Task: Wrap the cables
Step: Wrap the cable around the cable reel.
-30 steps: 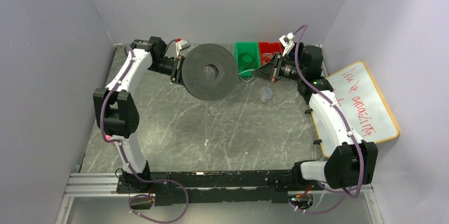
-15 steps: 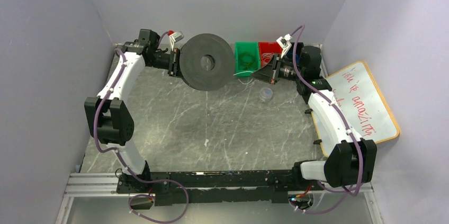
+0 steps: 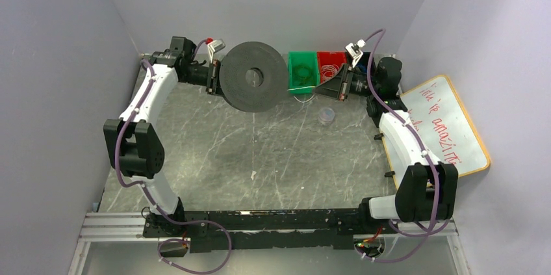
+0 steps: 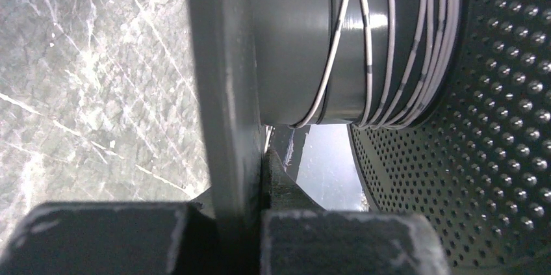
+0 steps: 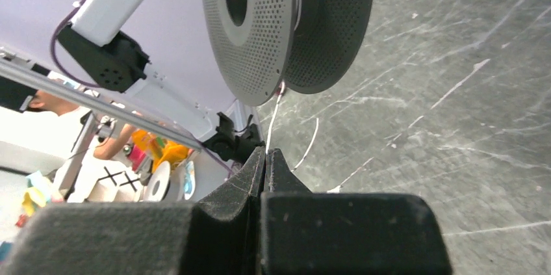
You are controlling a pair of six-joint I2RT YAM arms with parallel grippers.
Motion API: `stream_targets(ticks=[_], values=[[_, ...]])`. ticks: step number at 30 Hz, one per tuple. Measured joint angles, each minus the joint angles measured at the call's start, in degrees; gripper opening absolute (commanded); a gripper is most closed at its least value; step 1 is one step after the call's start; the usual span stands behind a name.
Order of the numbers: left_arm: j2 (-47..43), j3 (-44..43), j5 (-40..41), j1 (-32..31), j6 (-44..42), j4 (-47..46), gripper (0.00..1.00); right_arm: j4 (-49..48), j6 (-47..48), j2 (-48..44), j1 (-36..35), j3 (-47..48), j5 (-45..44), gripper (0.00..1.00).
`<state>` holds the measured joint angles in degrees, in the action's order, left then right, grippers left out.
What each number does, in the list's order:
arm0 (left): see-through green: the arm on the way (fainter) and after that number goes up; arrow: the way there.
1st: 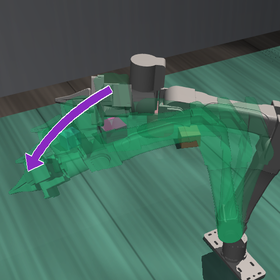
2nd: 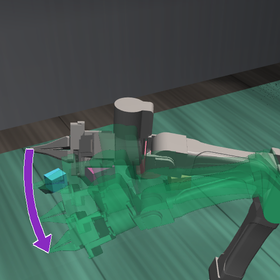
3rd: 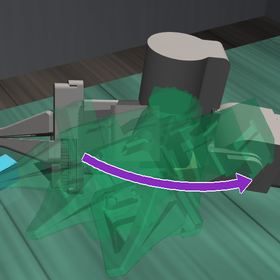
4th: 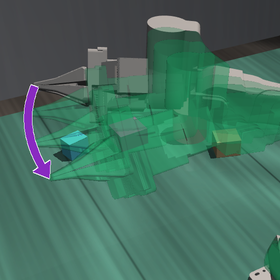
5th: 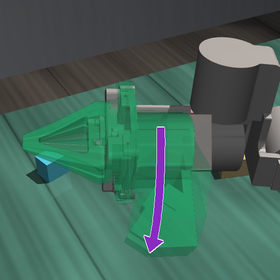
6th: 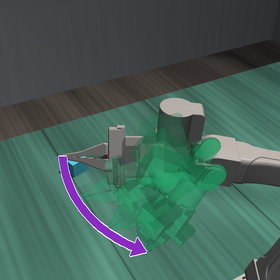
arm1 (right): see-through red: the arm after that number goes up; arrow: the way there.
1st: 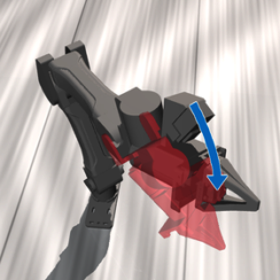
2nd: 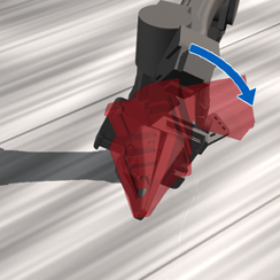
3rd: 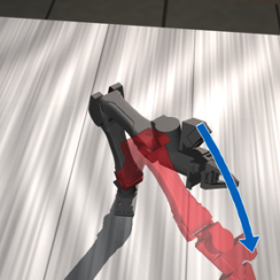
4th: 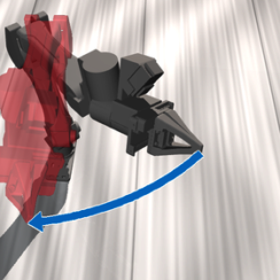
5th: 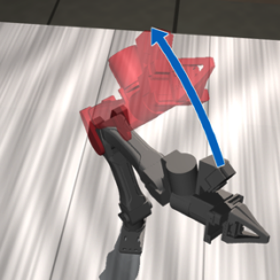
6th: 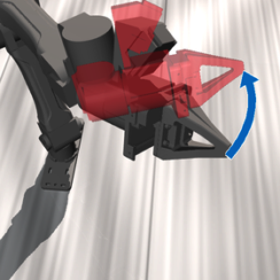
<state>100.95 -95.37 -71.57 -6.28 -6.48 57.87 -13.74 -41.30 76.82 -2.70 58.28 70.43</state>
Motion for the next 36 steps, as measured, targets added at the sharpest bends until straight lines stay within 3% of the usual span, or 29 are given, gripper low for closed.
stream_targets(ticks=[10,17,22,30,36], values=[[-0.2,0.0,-1.0,1.1,1.3,-1.7,0.02,-8.2,-7.4,-0.1,0.2,-0.9,4.1,0.00],[-1.6,2.3,0.0,1.0,3.7,-5.5,0.02,-19.8,-16.7,-0.3,-0.2,-4.2,4.9,0.00],[-3.7,6.2,3.9,-1.4,6.1,-8.9,0.02,-27.5,-22.3,-0.3,-2.3,-5.3,4.4,0.03],[-7.4,7.4,11.4,-4.2,8.2,-12.3,0.02,-32.3,-26.1,1.6,-3.9,-5.7,1.1,0.10],[-8.5,8.4,16.7,-5.5,8.1,-13.1,0.02,-35.0,-28.7,3.8,-4.8,-6.6,-1.9,0.10]])
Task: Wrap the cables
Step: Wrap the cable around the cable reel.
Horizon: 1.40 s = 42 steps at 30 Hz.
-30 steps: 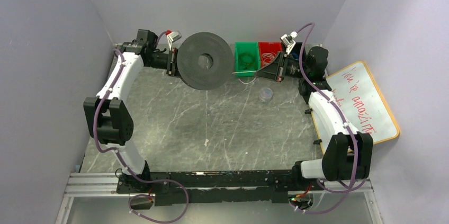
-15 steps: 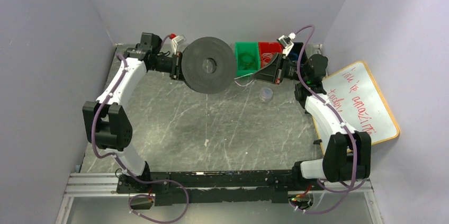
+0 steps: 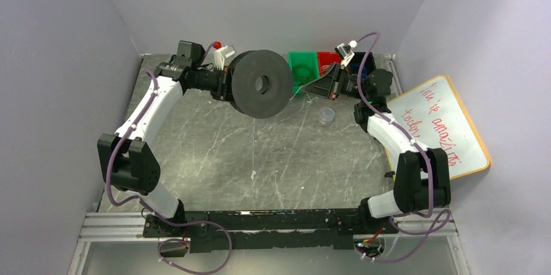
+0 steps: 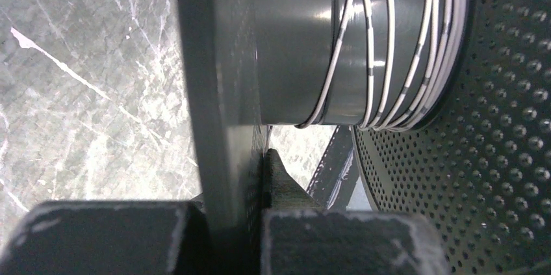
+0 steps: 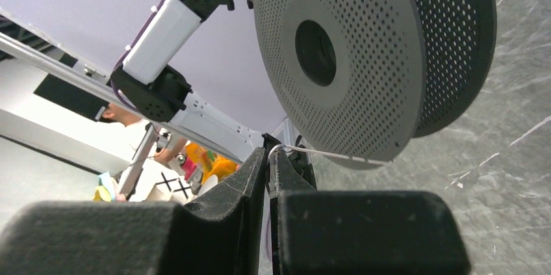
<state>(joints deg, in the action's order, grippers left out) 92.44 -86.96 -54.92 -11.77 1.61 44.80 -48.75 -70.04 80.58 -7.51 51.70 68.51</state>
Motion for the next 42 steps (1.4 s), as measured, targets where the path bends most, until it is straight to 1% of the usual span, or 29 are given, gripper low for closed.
stream_targets(ticks=[3,5,19,23,24,25,26,29,30,31,35,42], values=[[-0.3,0.4,1.9,-1.0,0.0,-0.3,0.02,-3.1,-2.3,1.7,-0.7,0.0,-0.7,0.05],[-0.6,0.5,2.6,-1.5,0.0,-0.4,0.02,-4.7,-3.6,2.4,-1.2,0.0,-0.7,0.04],[-0.8,0.5,3.2,-1.5,0.2,-1.5,0.02,-11.3,-8.1,2.7,-1.8,0.0,1.0,0.11],[-0.8,0.5,2.8,-1.4,0.5,-1.7,0.02,-14.2,-10.2,2.7,-1.8,0.0,2.1,0.11],[-0.8,0.5,2.7,-1.4,0.6,-1.7,0.02,-14.8,-10.7,2.7,-1.8,0.0,2.4,0.09],[-0.8,0.5,2.6,-1.4,0.6,-1.7,0.02,-15.3,-11.1,2.7,-1.8,0.0,2.6,0.03],[-0.8,0.5,2.5,-1.4,0.6,-1.7,0.02,-15.8,-11.3,2.7,-1.8,0.0,2.8,0.00],[-0.8,0.5,2.3,-1.4,0.6,-1.7,0.02,-16.3,-11.6,2.7,-1.8,0.0,3.5,0.00],[-0.8,0.5,2.3,-1.4,0.6,-1.7,0.02,-16.3,-11.6,2.6,-1.8,0.0,3.7,0.03],[-0.8,0.5,2.2,-1.4,0.6,-1.7,0.02,-16.3,-11.6,2.5,-1.8,0.0,3.9,0.05],[-0.8,0.5,1.7,-1.4,0.6,-1.6,0.02,-16.2,-11.4,1.6,-1.8,0.2,4.5,0.05],[-0.8,0.5,0.2,-1.4,0.5,-0.4,0.02,-16.4,-11.6,0.9,-1.8,1.0,5.5,0.10]])
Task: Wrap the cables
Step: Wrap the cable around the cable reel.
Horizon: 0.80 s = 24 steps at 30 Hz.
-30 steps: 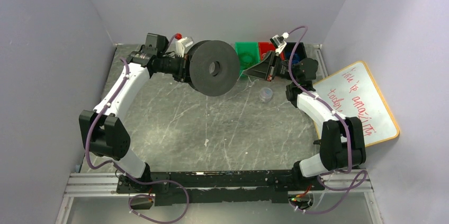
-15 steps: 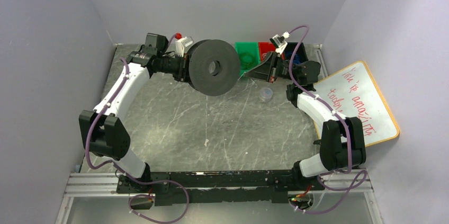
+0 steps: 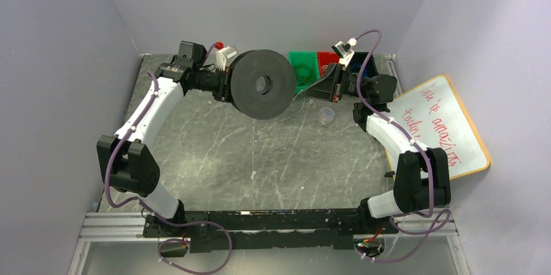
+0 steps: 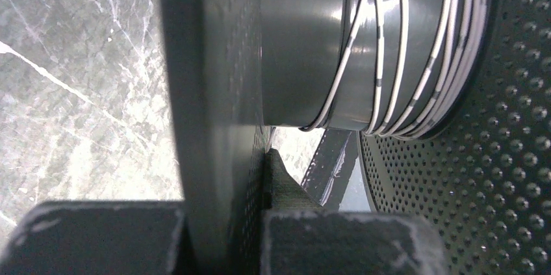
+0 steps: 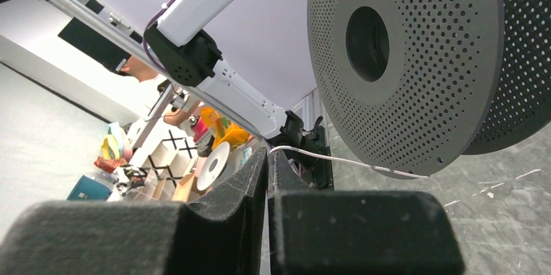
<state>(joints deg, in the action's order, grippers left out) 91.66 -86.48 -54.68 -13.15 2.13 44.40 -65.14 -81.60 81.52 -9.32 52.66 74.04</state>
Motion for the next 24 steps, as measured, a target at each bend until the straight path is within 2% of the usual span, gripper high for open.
stream_targets(ticks=[3,6,9,18,24], values=[[0.0,0.0,-0.1,0.0,0.0,0.4,0.02,-0.2,-0.2,0.0,0.0,0.0,0.2,0.11],[0.0,0.0,-0.1,0.0,0.0,0.9,0.02,-0.9,-0.7,0.0,0.0,0.1,0.8,0.19],[0.0,0.0,0.7,0.0,-0.5,1.1,0.02,-1.7,-1.4,-0.1,-0.1,0.5,1.2,0.00],[0.6,0.0,-1.9,0.2,-2.2,2.7,0.02,-5.1,-2.0,-0.9,-0.5,1.0,2.1,0.00],[3.1,-2.0,-8.6,0.0,-6.3,7.7,0.02,-12.0,-0.9,-2.6,-0.6,-0.8,-0.1,0.00]])
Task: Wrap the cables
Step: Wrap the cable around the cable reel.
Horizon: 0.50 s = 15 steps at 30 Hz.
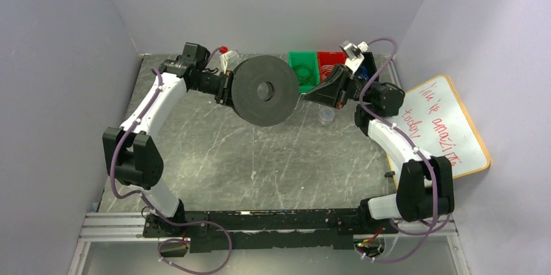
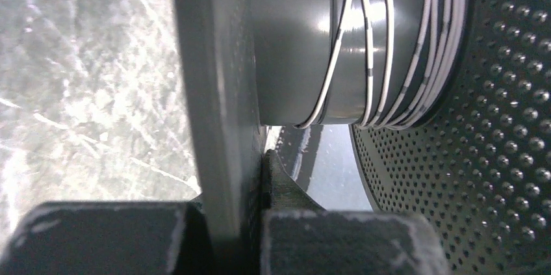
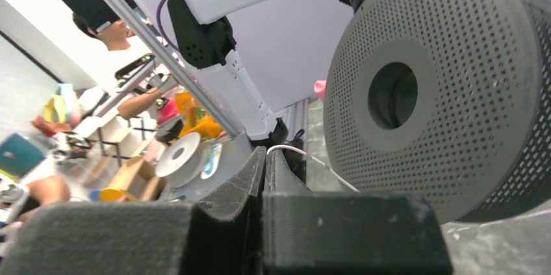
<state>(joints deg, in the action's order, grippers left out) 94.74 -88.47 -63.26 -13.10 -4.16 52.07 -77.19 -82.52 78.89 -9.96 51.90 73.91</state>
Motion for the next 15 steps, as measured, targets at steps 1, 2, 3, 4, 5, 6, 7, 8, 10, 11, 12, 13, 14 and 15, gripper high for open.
stream_targets(ticks=[1,2,3,4,5,6,7,8,10,11,12,13,14,15], values=[[0.6,-0.6,-1.3,-0.1,-1.1,1.3,0.02,-1.4,1.0,-0.9,0.0,-1.0,-0.7,0.00],[0.9,-0.7,-2.4,-0.3,-1.8,2.1,0.02,-2.4,2.4,-1.8,0.0,-2.0,-1.3,0.00],[1.1,-0.7,-3.6,-0.5,-2.6,3.0,0.02,-3.0,4.3,-2.7,0.0,-2.9,-1.7,0.00],[1.2,-0.7,-4.7,-0.7,-3.4,4.1,0.02,-3.0,6.3,-3.5,0.0,-3.5,-2.1,0.00],[1.2,-0.7,-5.6,-0.9,-3.9,4.9,0.02,-3.0,8.5,-4.4,0.0,-4.2,-2.6,0.00],[1.2,-0.7,-6.7,-1.0,-4.5,5.8,0.02,-3.0,10.6,-5.3,0.0,-5.3,-3.5,0.00],[1.2,-0.7,-7.8,-1.2,-5.2,6.5,0.02,-3.1,12.1,-6.1,0.0,-6.2,-3.9,0.00],[1.2,-0.7,-8.9,-1.3,-5.9,7.2,0.02,-3.6,13.7,-6.9,0.0,-7.6,-4.9,0.00],[1.2,-0.7,-10.5,-1.4,-6.8,8.0,0.02,-4.0,16.3,-8.2,0.1,-9.4,-6.6,0.00],[1.1,-0.7,-11.1,-1.5,-7.2,8.5,0.02,-3.8,17.6,-8.7,0.2,-9.9,-7.5,0.00],[1.0,-0.7,-11.6,-1.6,-7.4,8.7,0.02,-3.4,18.8,-9.3,0.5,-10.3,-8.4,0.00],[0.8,-0.7,-12.1,-1.6,-7.7,8.9,0.02,-2.6,19.8,-9.8,0.8,-10.4,-9.3,0.00],[0.6,-0.7,-12.4,-1.6,-8.1,8.9,0.02,-1.8,20.8,-10.4,1.4,-10.6,-10.4,0.00],[0.3,-0.7,-12.8,-1.6,-8.4,9.1,0.02,-1.3,21.4,-11.0,2.1,-10.6,-11.3,0.00]])
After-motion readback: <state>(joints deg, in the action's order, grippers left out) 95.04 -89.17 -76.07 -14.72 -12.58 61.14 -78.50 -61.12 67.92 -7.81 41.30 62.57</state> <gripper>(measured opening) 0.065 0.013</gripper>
